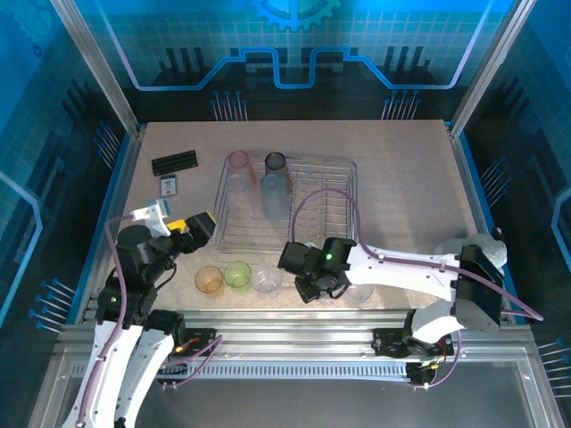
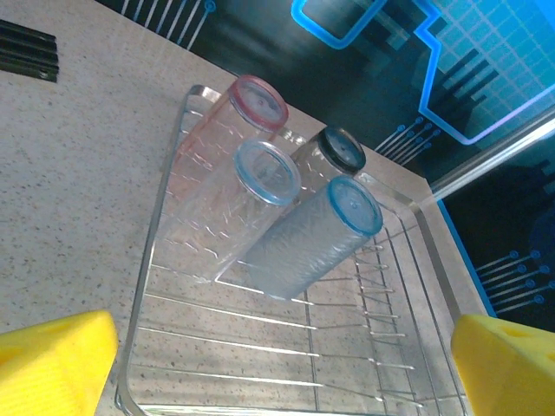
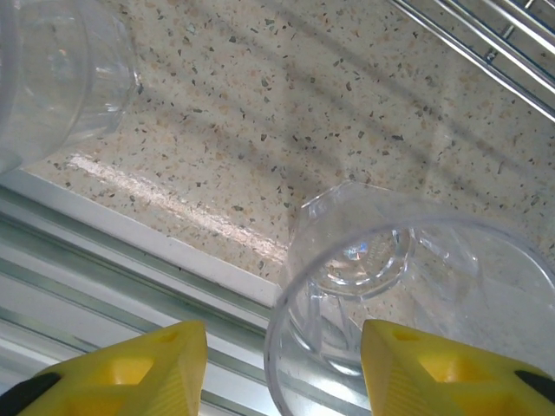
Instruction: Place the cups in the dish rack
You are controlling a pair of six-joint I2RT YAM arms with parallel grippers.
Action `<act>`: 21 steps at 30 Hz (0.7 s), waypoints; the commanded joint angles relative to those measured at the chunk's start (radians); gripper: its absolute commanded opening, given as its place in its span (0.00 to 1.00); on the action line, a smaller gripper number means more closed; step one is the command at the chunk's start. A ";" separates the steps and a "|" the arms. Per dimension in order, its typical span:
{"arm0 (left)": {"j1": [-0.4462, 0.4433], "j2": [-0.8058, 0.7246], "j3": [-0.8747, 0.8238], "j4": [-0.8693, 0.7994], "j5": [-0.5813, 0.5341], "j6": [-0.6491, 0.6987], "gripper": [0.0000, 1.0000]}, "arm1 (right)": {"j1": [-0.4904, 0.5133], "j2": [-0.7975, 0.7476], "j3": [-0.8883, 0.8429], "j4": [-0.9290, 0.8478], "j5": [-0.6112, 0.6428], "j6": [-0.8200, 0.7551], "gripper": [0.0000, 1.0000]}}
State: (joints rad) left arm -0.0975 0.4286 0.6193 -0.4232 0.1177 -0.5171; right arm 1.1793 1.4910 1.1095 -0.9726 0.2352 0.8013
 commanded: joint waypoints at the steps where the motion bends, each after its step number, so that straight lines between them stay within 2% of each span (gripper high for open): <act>1: 0.004 -0.016 -0.007 -0.019 -0.054 0.005 1.00 | 0.013 0.043 0.044 -0.054 0.040 -0.020 0.47; 9: 0.004 -0.008 -0.007 -0.015 -0.004 0.012 0.99 | 0.014 0.105 0.081 -0.103 0.073 -0.039 0.37; 21: 0.004 0.010 -0.009 -0.025 -0.015 -0.009 0.99 | 0.014 0.145 0.094 -0.124 0.078 -0.048 0.23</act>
State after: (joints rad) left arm -0.0975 0.4339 0.6193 -0.4400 0.1013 -0.5220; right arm 1.1801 1.6196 1.1732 -1.0477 0.2848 0.7551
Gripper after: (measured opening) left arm 0.992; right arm 0.250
